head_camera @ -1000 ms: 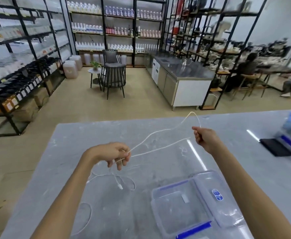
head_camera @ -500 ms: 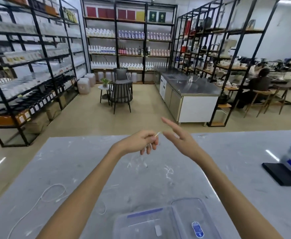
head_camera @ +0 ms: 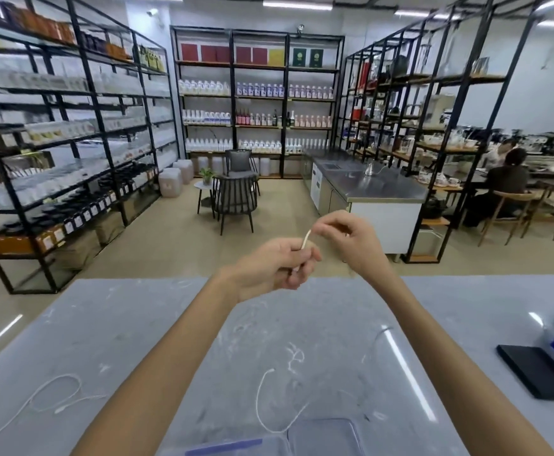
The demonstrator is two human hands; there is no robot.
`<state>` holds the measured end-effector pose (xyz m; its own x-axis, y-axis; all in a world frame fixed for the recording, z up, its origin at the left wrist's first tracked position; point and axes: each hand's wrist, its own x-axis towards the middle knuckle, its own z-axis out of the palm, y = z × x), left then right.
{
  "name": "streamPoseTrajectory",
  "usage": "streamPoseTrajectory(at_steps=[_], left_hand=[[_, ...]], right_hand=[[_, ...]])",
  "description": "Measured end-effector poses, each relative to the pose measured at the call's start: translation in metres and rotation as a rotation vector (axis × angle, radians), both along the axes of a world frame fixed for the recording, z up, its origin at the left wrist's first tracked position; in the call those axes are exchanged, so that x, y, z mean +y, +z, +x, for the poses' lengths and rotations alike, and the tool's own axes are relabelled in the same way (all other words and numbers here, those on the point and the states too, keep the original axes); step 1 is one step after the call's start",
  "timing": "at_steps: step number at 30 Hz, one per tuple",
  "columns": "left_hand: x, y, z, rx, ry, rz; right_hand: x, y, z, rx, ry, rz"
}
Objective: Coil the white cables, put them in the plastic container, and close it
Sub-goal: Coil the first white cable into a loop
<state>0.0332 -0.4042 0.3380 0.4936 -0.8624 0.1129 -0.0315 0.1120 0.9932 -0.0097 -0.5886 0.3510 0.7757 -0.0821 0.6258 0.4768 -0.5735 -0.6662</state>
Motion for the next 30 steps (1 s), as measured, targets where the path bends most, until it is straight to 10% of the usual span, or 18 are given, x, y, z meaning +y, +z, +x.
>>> streamPoseTrajectory(at_steps=[8, 17, 23, 30], left_hand=[[-0.050, 0.050, -0.013, 0.406, -0.254, -0.184], [-0.088, 0.027, -0.006, 0.256, -0.118, -0.282], [-0.095, -0.011, 0.005, -0.272, 0.244, 0.068], [-0.106, -0.013, -0.043, -0.238, 0.045, -0.020]], right_hand=[[-0.020, 0.024, -0.018, -0.068, 0.051, 0.254], [-0.017, -0.017, -0.044, 0.399, 0.041, 0.389], [-0.012, -0.052, -0.093, 0.446, -0.090, -0.552], [-0.046, 0.011, -0.104, -0.232, -0.335, -0.712]])
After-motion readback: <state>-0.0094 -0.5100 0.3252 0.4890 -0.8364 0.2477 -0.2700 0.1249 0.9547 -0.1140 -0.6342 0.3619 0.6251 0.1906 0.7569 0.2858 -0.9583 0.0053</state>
